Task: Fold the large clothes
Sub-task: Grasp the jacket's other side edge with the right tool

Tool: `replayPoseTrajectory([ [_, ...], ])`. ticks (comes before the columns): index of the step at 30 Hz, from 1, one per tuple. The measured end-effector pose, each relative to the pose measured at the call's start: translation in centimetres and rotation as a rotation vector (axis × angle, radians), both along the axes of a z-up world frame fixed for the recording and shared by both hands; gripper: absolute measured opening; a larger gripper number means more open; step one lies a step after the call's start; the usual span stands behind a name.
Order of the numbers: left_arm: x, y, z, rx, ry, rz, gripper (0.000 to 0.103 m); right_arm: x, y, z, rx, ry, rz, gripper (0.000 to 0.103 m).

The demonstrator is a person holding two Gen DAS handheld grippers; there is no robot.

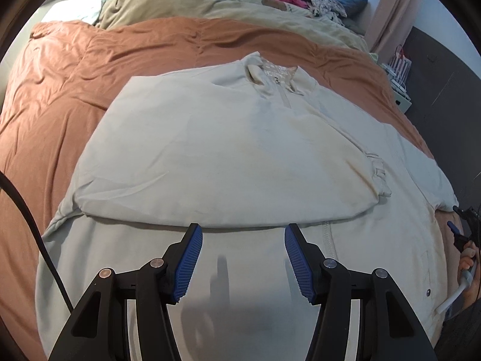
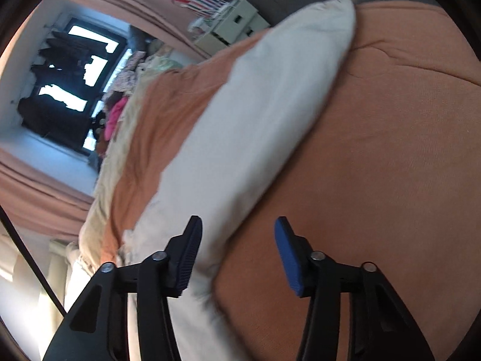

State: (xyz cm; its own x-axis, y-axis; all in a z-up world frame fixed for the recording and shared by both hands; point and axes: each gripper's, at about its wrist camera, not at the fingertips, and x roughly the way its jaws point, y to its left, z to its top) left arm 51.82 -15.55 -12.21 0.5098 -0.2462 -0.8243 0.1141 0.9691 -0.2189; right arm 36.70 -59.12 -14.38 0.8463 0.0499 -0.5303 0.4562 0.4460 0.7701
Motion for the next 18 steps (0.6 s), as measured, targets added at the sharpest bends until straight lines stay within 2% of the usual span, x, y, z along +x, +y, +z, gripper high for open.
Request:
replayPoseTrajectory([
  [3,0.3,-0.1,-0.3,-0.005,0.011,-0.020,0.059,0.8,-1.5,-0.8,0.018,0.022,-0.034,0.046],
  [5,0.5,0.0,-0.5,0.000,0.022,-0.038,0.059,1.8,-2.0,-1.1,0.018,0.027,-0.047,0.041],
  [9,1.3,0.6,-1.0,0.022,0.028,-0.043,0.059,1.9,-2.0,-0.5,0.005,0.014,-0.060,0.040],
  [10,1.4,0.7,-1.2,0.021,0.029,-0.037,0.059,2.2,-2.1,-0.8,-0.003,0.013,-0.061,0.036],
  [13,1.9,1.6,-2.1,0.005,0.048,-0.018,0.059,2.4,-2.2,-1.3,-0.038,0.036,-0.056,0.009],
  [16,2.1,2.2,-3.2,0.009,0.070,0.017,0.059,1.8,-1.9,-1.7,-0.015,0.015,-0.080,0.003],
  [18,2.2,2.3,-3.8,0.001,0.088,0.019,0.059,1.6,-0.9,-0.5,-0.059,0.007,-0.082,0.002],
])
